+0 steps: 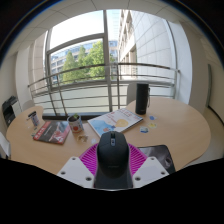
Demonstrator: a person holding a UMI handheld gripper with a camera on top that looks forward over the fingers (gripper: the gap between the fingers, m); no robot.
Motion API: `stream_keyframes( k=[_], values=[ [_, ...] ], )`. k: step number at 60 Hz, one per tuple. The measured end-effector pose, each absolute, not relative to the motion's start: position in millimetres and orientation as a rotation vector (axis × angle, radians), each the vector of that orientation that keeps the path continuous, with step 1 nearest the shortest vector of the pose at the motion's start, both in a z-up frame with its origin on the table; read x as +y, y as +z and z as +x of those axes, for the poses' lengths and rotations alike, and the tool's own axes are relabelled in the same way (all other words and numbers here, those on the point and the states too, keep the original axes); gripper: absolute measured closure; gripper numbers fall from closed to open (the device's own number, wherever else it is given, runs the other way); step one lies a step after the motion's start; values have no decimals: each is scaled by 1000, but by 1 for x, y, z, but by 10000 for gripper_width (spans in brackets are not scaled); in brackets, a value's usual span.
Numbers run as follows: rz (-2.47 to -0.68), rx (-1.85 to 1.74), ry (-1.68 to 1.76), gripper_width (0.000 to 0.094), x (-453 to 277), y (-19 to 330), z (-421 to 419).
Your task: Arrange mouse
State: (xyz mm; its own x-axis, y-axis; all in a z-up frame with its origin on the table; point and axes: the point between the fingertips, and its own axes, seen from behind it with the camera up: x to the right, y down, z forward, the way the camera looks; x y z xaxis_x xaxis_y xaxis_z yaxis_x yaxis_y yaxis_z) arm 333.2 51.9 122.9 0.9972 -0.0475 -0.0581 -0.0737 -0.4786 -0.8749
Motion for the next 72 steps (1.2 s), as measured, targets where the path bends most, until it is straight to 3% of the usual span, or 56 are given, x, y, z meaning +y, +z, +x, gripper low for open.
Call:
stream_keyframes(
  k=[7, 11, 20, 24, 29, 56, 72],
  values=[
    [-2200, 80, 0, 566, 44, 43, 384],
    [-2248, 73, -2, 560, 35, 20, 399],
    [-2307, 78, 61, 433, 26, -11, 402],
    [-2301, 64, 44, 358, 24, -7, 405],
    [-2300, 61, 33, 75, 18, 3, 403],
    [-2181, 55, -115, 90, -121, 142, 385],
    [-2144, 32, -144, 90, -197, 187, 368]
  ],
)
